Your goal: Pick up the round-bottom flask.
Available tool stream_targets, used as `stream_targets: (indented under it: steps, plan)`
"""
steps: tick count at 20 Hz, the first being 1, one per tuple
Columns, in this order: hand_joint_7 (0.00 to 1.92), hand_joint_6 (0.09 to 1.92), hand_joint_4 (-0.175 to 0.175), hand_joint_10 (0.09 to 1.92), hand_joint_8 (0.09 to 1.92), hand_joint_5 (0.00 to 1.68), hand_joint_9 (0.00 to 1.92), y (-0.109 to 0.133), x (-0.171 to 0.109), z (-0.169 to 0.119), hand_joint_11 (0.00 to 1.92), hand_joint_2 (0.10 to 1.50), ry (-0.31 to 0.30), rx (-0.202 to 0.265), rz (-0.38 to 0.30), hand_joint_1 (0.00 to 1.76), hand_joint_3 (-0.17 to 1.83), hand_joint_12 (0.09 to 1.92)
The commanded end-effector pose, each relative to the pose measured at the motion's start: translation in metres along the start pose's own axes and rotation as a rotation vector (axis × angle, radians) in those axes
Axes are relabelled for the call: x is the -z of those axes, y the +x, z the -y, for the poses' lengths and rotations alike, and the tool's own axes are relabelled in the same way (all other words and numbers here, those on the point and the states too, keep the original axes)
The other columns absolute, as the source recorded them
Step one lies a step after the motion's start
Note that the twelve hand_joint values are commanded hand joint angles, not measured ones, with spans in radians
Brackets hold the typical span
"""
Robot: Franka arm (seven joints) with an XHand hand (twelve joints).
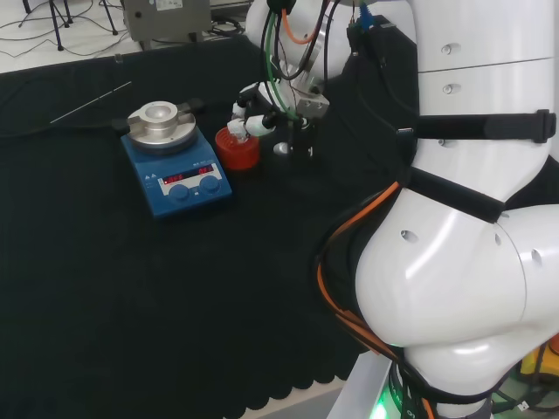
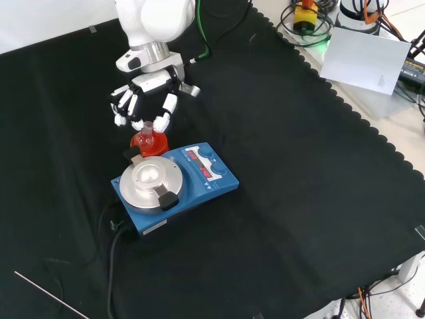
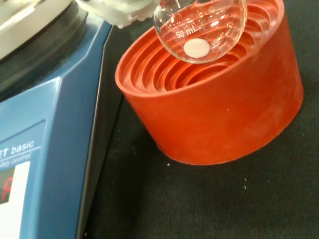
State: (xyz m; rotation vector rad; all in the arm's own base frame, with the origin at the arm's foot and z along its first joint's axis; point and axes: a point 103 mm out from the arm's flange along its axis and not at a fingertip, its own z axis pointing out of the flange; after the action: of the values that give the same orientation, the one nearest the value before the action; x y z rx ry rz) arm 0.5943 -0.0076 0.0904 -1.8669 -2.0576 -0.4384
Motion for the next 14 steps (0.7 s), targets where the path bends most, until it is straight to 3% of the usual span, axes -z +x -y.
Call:
stream_targets:
  steps: [1, 4, 9, 14]
  plan:
    - [0.47, 1.08, 0.148, 0.61, 0.59, 0.95, 0.56, 0.005, 0.012, -0.001, 0.03, 1.11, 0.014, 0.008, -0.006, 1.01, 0.05, 1.36]
    - [0.48, 1.07, 0.157, 0.6, 0.58, 0.96, 0.57, 0.009, 0.022, -0.002, 0.04, 1.08, 0.042, 0.003, 0.0, 1.01, 0.1, 1.36]
    - [0.5, 1.13, 0.175, 0.59, 0.57, 0.97, 0.57, 0.018, 0.041, 0.0, 0.04, 0.88, 0.075, 0.006, 0.034, 1.02, 0.51, 1.36]
    - [0.5, 1.14, 0.175, 0.59, 0.57, 0.98, 0.57, 0.027, 0.062, 0.005, 0.03, 0.84, 0.066, 0.012, 0.059, 1.02, 0.58, 1.36]
